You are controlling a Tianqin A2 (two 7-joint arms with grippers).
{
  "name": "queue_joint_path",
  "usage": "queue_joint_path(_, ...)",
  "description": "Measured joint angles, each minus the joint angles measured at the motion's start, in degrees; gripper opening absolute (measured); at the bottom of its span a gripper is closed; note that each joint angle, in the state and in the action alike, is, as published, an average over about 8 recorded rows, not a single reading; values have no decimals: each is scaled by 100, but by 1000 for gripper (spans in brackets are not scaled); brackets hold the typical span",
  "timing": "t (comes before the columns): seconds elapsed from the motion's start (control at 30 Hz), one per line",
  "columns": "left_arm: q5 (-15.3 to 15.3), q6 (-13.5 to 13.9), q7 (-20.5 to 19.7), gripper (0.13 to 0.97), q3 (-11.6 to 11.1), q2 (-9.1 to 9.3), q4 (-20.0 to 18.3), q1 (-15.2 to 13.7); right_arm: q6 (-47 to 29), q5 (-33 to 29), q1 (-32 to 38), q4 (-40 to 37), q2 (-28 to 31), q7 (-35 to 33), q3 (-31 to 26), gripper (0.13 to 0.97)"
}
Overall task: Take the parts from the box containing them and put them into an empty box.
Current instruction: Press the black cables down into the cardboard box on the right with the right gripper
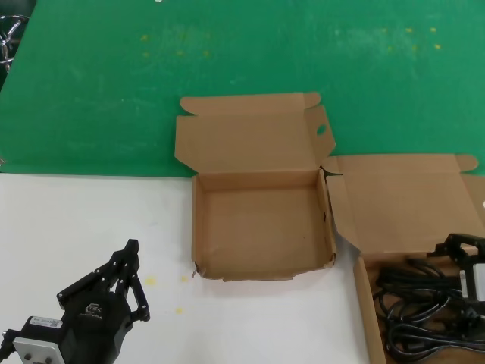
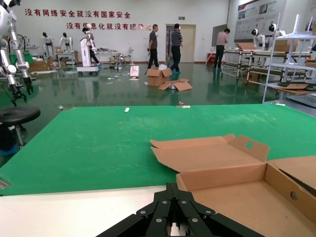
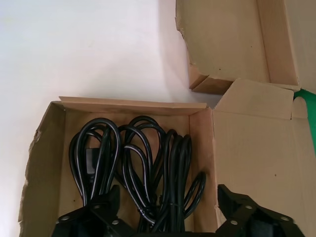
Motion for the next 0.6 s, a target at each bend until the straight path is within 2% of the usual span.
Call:
queue_joint_path(0.23,0,0,0,133,0,0,0,0,121,-65,-12,-221,-136,-219,65,648)
queue_joint_path(0.27,0,0,0,133,0,0,0,0,140,-75,-10,-255,-152,-258,70,648)
queue_joint_path(0.53,0,0,0,133,0,0,0,0,258,-150,9,-443,-235,-497,115,433)
queue_joint_path(0.6,0,0,0,133,0,0,0,0,296,-170,15,-475,-250,-556,128,413)
